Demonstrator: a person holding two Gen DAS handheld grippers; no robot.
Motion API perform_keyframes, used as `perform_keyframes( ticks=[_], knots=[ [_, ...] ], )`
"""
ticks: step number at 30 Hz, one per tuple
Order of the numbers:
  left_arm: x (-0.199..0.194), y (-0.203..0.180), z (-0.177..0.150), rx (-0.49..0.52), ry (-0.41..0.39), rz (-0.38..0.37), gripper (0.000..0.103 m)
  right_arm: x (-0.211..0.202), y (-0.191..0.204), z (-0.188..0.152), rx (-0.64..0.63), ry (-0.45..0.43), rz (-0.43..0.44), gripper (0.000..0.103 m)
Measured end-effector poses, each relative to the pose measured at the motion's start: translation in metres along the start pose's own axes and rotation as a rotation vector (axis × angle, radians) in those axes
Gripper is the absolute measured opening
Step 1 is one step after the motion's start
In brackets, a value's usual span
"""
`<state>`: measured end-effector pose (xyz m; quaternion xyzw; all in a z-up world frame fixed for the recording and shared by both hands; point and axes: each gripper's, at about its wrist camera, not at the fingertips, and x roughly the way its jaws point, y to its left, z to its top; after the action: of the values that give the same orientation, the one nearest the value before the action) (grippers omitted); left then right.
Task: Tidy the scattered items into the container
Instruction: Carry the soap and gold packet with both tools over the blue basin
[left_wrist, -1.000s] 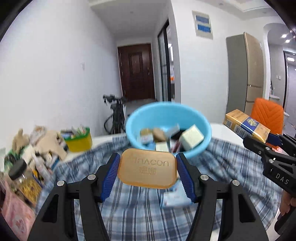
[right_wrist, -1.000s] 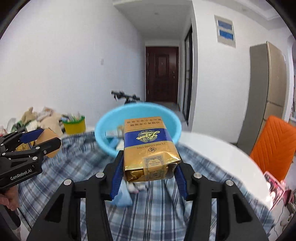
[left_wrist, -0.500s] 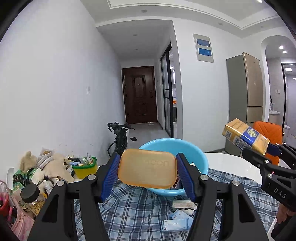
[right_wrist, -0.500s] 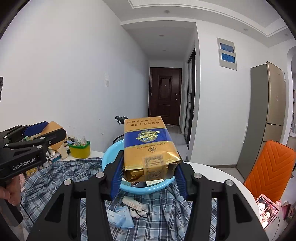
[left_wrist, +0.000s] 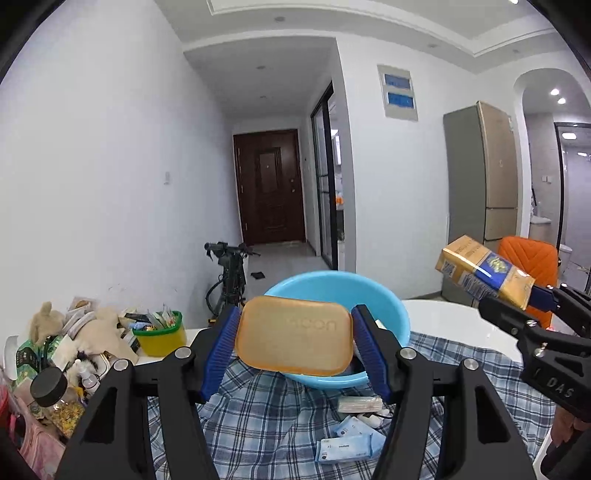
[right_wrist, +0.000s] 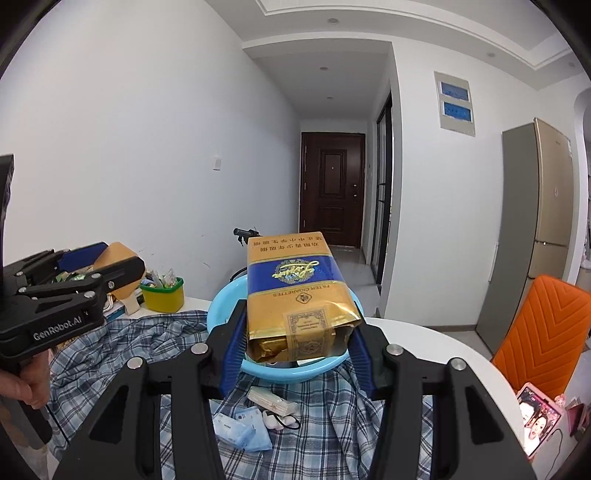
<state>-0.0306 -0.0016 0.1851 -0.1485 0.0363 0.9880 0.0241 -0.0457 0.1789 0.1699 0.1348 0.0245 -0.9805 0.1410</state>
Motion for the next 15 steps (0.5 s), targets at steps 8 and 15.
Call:
perform_keyframes(
  ticks=[8, 15],
  knots=[
    [0.042, -0.007, 0.004, -0.010, -0.040, -0.025, 0.065, 0.037, -0.009, 0.002, 0.001, 0.000, -0.003, 0.049],
    [0.100, -0.007, 0.002, 0.005, -0.058, -0.052, 0.065, 0.085, -0.014, 0.009, 0.014, 0.009, 0.001, 0.048]
  ],
)
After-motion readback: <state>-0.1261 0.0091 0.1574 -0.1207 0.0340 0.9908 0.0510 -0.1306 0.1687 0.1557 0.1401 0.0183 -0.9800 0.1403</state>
